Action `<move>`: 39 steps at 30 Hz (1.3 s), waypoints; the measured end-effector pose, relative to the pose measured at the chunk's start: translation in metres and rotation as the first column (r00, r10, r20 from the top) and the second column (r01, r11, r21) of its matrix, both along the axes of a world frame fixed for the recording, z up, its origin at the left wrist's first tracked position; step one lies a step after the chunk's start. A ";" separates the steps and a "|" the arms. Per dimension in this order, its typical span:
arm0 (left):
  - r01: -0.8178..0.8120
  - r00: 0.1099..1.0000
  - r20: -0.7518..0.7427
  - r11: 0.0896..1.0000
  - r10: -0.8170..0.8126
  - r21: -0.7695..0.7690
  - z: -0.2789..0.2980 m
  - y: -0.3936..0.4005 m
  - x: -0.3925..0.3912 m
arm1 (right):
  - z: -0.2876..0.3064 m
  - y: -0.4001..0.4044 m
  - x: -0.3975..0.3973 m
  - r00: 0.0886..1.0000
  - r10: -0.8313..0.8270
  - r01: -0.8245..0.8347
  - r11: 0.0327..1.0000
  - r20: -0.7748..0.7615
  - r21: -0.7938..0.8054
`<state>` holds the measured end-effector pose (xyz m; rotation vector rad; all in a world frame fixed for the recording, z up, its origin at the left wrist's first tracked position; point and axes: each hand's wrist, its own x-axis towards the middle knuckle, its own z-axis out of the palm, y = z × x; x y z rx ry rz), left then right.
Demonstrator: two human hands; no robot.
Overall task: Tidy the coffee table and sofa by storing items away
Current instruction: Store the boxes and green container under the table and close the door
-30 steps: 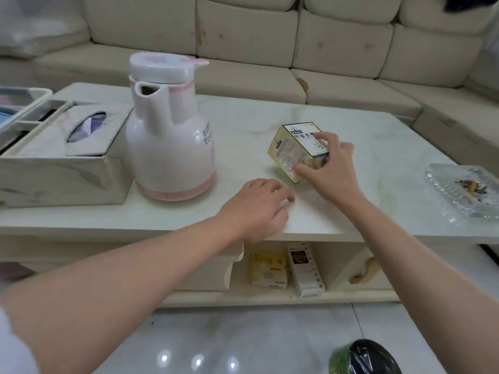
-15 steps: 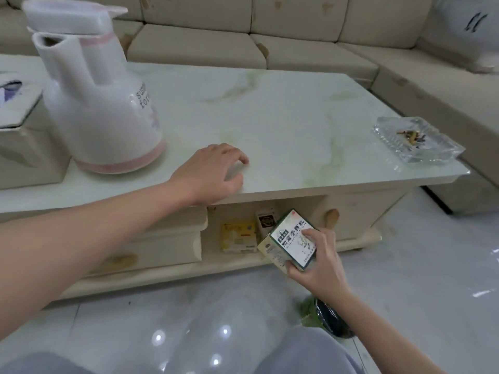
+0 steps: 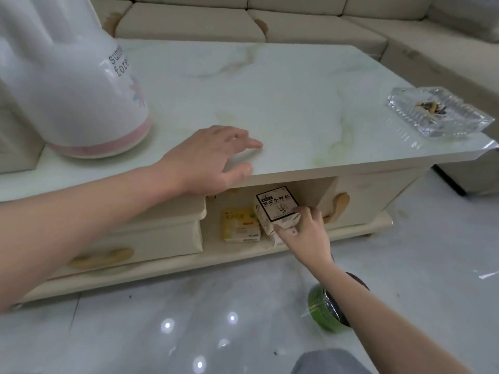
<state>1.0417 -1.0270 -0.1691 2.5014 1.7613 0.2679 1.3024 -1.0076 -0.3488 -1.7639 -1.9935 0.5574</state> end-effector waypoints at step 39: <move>0.241 0.954 -0.195 0.969 -0.227 0.055 0.007 0.060 0.134 | 0.001 -0.054 0.242 0.642 -0.707 0.505 0.682 -0.297 -0.529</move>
